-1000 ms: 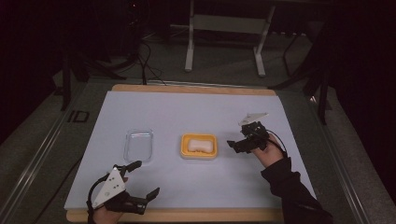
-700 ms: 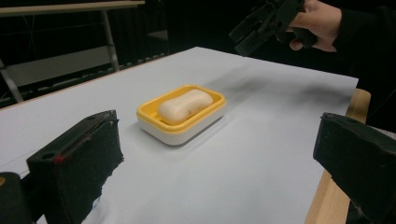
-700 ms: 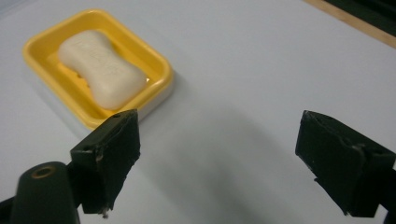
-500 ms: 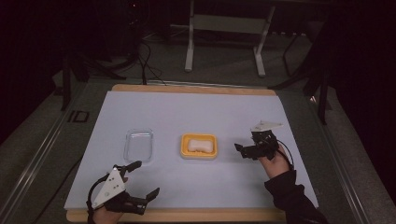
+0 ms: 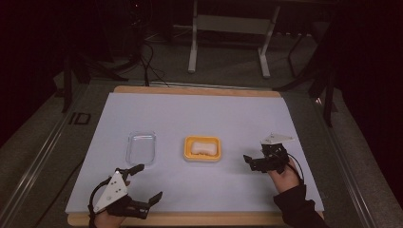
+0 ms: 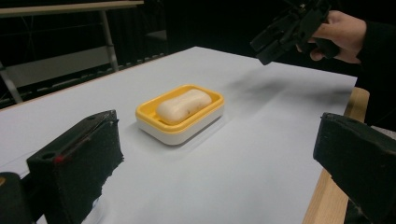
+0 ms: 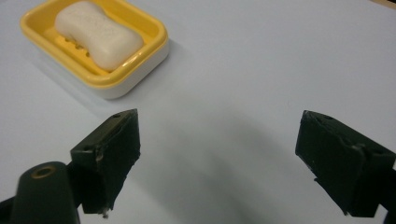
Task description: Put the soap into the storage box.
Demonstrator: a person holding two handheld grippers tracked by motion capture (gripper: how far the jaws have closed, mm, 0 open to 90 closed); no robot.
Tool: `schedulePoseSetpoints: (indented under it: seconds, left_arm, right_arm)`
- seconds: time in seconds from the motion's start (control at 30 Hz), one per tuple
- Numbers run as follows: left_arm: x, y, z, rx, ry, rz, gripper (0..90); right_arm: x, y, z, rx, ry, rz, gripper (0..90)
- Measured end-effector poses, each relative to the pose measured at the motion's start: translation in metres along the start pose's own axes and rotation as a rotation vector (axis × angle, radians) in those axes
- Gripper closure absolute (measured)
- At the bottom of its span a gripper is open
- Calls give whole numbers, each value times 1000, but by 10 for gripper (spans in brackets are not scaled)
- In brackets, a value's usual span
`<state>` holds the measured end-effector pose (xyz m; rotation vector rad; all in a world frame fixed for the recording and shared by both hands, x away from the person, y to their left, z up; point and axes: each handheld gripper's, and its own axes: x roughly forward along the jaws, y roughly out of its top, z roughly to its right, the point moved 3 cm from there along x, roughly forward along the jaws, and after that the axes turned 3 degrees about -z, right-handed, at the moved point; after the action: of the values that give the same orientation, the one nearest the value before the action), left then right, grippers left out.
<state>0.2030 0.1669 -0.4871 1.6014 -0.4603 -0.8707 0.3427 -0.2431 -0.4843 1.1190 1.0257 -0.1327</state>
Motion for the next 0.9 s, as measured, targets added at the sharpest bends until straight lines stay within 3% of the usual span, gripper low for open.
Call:
schedulePoseSetpoints:
  seconds: [0.5,0.9]
  left_arm:
    - [1,0,1,4,-5,-7,11]
    - [1,0,2,6,-12,-10,12]
  right_arm:
    - [-6,-26,1,54,-20,19,138]
    - [-5,-26,4,62,-17,33,138]
